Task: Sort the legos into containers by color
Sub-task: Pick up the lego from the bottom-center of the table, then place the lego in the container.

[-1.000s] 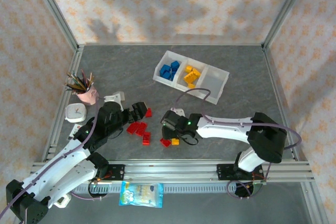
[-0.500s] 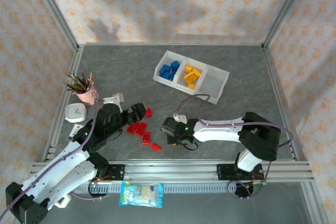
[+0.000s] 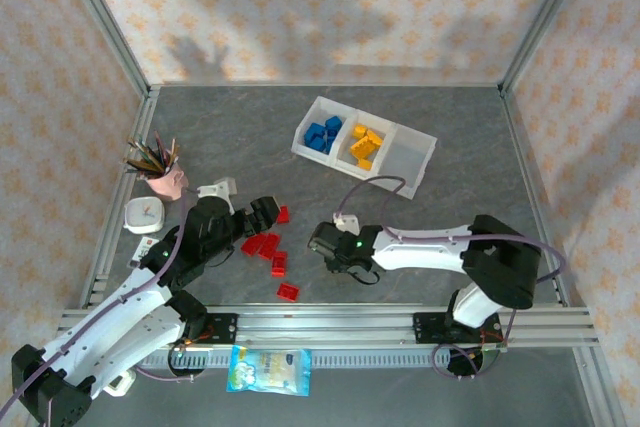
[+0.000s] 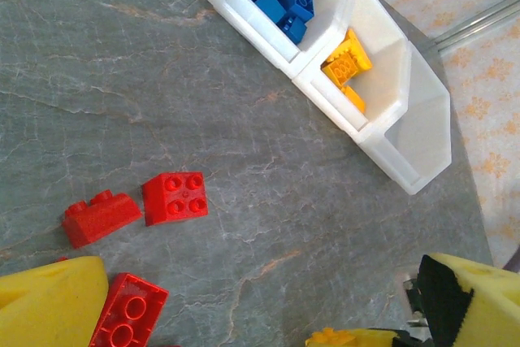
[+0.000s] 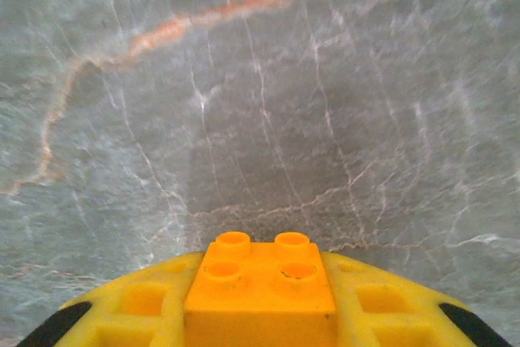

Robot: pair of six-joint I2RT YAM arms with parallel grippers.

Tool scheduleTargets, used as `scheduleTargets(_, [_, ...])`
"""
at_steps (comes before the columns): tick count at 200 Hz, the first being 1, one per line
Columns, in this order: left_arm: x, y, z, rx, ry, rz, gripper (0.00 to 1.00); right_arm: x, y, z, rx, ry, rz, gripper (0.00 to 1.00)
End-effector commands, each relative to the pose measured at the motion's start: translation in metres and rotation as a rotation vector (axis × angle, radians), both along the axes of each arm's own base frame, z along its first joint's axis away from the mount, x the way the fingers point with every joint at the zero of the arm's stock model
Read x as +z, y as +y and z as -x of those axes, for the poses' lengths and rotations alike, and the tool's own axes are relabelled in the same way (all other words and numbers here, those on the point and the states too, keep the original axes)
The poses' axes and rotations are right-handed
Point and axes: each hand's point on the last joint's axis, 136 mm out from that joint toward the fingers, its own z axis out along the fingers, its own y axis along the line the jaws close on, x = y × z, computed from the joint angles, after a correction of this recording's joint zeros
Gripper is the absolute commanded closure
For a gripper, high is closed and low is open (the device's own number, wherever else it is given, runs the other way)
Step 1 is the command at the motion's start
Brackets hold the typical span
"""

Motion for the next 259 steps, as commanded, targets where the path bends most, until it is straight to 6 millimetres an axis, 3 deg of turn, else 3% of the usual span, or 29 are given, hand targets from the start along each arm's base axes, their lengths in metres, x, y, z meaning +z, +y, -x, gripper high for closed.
scheduleTargets(1, [0.029, -0.003, -0.008, 0.012, -0.06, 0.054, 0.01, 0.04, -0.003, -0.032, -0.022, -0.134, -0.027, 0.71])
scheduleTargets(25, [0.041, -0.004, -0.015, 0.024, -0.086, 0.055, 0.01, 0.073, -0.012, -0.066, -0.043, -0.219, -0.045, 0.71])
scheduleTargets(44, [0.05, -0.009, -0.022, 0.019, -0.106, 0.06, 0.01, 0.099, -0.022, -0.105, -0.069, -0.301, -0.044, 0.71])
scheduleTargets(91, [0.069, -0.023, -0.046, 0.003, -0.152, 0.046, 0.01, 0.144, -0.047, -0.204, -0.158, -0.419, -0.048, 0.71])
scheduleTargets(122, [0.075, -0.027, -0.063, 0.007, -0.174, 0.014, 0.01, 0.141, -0.058, -0.261, -0.208, -0.426, -0.038, 0.71])
scheduleTargets(174, [0.078, -0.025, -0.08, 0.039, -0.213, 0.015, 0.01, 0.123, -0.075, -0.337, -0.266, -0.427, 0.024, 0.7])
scheduleTargets(195, [0.075, -0.025, -0.085, 0.037, -0.205, 0.022, 0.01, 0.113, -0.081, -0.357, -0.283, -0.403, 0.022, 0.67])
scheduleTargets(222, [0.071, -0.029, -0.089, 0.023, -0.186, 0.021, 0.01, 0.11, -0.079, -0.369, -0.276, -0.4, 0.025, 0.51])
scheduleTargets(259, [0.073, -0.028, -0.087, 0.025, -0.195, 0.035, 0.01, 0.137, -0.077, -0.367, -0.263, -0.437, -0.009, 0.43])
